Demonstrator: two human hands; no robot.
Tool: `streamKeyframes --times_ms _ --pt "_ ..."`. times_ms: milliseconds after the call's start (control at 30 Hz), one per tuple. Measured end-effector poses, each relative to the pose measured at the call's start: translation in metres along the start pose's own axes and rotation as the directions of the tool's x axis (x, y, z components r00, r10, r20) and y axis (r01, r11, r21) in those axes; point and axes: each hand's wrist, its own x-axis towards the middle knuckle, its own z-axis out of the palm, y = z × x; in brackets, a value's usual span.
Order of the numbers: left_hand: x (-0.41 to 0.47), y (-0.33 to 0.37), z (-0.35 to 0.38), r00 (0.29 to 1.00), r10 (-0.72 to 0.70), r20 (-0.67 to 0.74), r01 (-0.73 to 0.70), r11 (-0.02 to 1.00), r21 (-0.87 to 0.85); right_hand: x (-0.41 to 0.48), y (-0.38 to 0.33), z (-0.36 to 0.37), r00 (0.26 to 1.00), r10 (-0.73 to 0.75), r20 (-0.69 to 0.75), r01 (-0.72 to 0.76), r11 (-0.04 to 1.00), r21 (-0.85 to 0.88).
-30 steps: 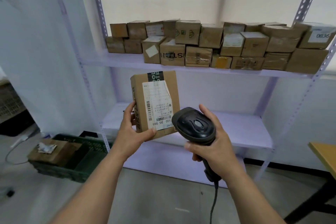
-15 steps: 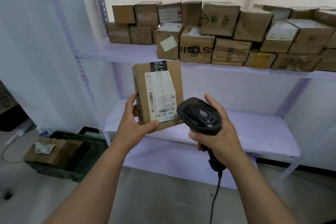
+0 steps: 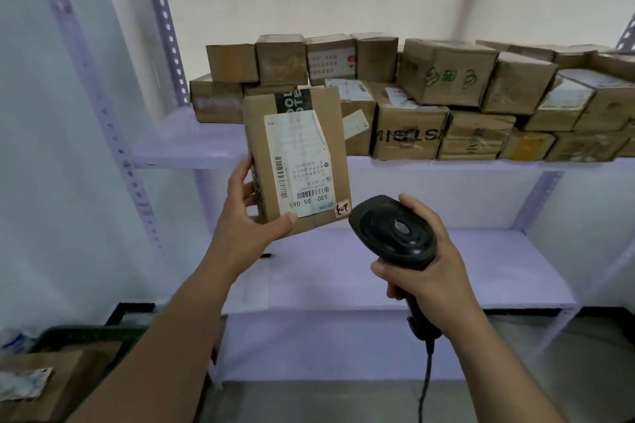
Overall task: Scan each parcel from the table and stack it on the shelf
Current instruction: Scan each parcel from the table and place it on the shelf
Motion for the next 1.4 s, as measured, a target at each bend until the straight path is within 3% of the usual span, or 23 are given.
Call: streamKeyframes --times_ms 300,600,800,1133,1233,1400 --pt "0.101 0.011 -0.038 0.998 -0.06 0.02 0.061 0.998 -0.034 0.037 -0.016 0.025 0.998 -0.06 -0.006 0.059 0.996 -0.07" --pt "0.164 0.0 -0.019 0.984 -0.162 0.075 0.15 0.979 0.139 0.055 -0.02 0.016 0.989 -0.103 -0.103 0.089 0.987 -0.132" --pt "0.172 -0.002 -0.008 0.994 -0.017 0.104 0.001 0.989 0.147 0.058 -0.017 0.013 0.984 -0.105 -0.147 0.082 0.984 -0.157" --pt "0.177 -0.013 0.002 0.997 0.025 0.069 -0.038 0.98 0.196 0.053 -0.015 0.014 0.979 -0.107 -0.174 0.074 0.98 -0.185" --pt "0.168 -0.012 0.004 0.998 0.059 0.017 -0.061 0.959 0.277 0.048 -0.016 0.012 0.978 -0.103 -0.18 0.07 0.981 -0.183" --pt "0.131 0.003 0.016 0.96 0.251 -0.127 -0.174 0.884 0.435 0.032 -0.019 0.0 0.976 -0.085 -0.201 0.054 0.986 -0.155"
